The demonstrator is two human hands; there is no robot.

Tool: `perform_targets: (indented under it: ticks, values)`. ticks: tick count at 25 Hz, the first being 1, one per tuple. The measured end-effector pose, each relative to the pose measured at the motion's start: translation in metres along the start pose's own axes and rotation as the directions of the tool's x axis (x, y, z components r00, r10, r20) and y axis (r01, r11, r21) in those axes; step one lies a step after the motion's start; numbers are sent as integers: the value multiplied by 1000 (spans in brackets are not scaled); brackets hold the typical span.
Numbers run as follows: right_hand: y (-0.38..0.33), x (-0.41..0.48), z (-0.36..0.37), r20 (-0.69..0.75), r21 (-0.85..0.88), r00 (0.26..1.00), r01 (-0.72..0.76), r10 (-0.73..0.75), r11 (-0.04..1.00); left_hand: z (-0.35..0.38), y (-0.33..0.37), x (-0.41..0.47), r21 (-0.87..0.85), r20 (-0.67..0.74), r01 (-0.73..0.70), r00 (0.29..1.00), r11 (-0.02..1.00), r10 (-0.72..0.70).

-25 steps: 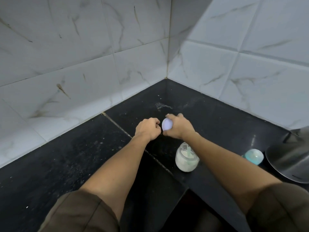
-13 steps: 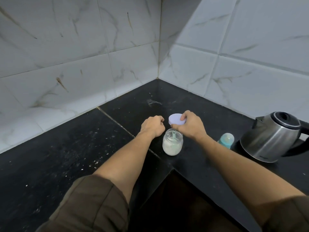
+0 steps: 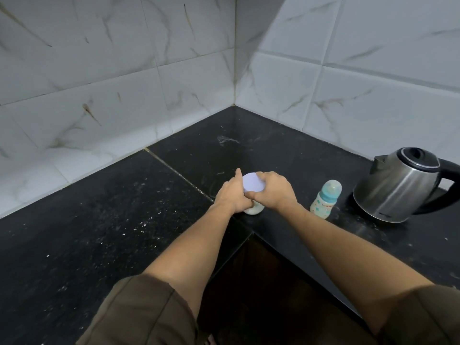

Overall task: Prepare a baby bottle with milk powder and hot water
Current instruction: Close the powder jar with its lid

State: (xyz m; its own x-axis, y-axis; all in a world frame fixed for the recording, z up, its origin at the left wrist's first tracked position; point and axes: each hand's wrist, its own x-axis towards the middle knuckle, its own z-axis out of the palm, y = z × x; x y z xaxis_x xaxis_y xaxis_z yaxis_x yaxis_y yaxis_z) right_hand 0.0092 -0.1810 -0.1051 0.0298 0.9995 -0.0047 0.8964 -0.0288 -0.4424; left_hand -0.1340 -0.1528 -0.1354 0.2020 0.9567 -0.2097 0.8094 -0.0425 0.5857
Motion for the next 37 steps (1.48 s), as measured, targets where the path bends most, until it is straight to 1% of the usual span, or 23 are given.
perform_targets:
  ticks: [2, 4, 7, 11, 13, 17, 19, 20, 21, 23, 24, 25, 27, 28, 30, 31, 33, 34, 35, 37]
  values:
    - [0, 1, 4, -10, -14, 1000, -20, 19, 1000, 5, -4, 4, -53, 16, 25, 1000, 998, -24]
    - [-1, 3, 7, -12, -19, 999, -47, 47, 999, 11, -9, 7, -82, -1, 39, 999, 996, -39]
    - [-4, 6, 13, -25, -44, 998, -65, 64, 997, 15, -13, 11, -107, -57, 34, 998, 994, -40]
    - [-3, 4, 18, -77, -5, 991, -112, 111, 994, 16, -15, 13, -153, -64, 19, 998, 988, -30]
    - [-2, 3, 14, -99, -39, 985, -144, 139, 989, 15, -15, 14, -173, -60, 14, 998, 985, -25]
    - [8, 1, 7, -174, -165, 979, -131, 102, 978, 13, -18, 15, -196, -42, 35, 998, 980, -44]
    - [10, 2, 5, -234, -190, 972, -72, 26, 979, 11, -19, 16, -197, -29, 35, 999, 980, -41]
    - [9, 4, 4, -246, -162, 969, -18, -22, 987, 9, -18, 16, -189, -24, 32, 999, 982, -37]
    - [8, 6, 3, -207, -111, 977, 36, -58, 993, 7, -17, 16, -182, -21, 29, 999, 983, -33]
    - [1, 10, -2, 5, -18, 994, 114, -114, 993, 5, -15, 14, -168, -20, 28, 999, 985, -31]
    - [-2, 10, -2, 96, 0, 987, 127, -126, 992, 4, -15, 14, -155, -26, 24, 999, 988, -28]
    - [-5, 10, -2, 141, -6, 982, 127, -124, 992, 3, -14, 14, -143, -31, 19, 999, 990, -24]
    - [-8, 14, -1, 125, -34, 989, 89, -84, 995, 1, -12, 12, -136, -36, 19, 999, 991, -24]
    - [-8, 16, -2, 95, -90, 994, 67, -58, 994, 0, -11, 12, -135, -39, 23, 999, 991, -29]
    - [-10, 18, -4, -17, -268, 1000, 12, -18, 963, -3, -9, 10, -124, -38, 28, 999, 992, -33]
    - [-10, 19, -5, -87, -322, 996, -20, -9, 947, -3, -8, 9, -115, -38, 33, 999, 993, -38]
    - [-7, 20, -6, -168, -329, 986, -54, -2, 943, -4, -7, 7, -105, -37, 44, 998, 993, -48]
    - [-5, 21, -6, -169, -286, 986, -45, -5, 957, -4, -7, 6, -109, -38, 42, 998, 993, -46]
    - [-4, 21, -5, -137, -227, 990, -14, -17, 974, -3, -7, 5, -117, -41, 34, 998, 993, -39]
    - [-5, 21, -5, 18, -134, 999, 50, -48, 990, -4, -7, 4, -130, -45, 25, 998, 991, -31]
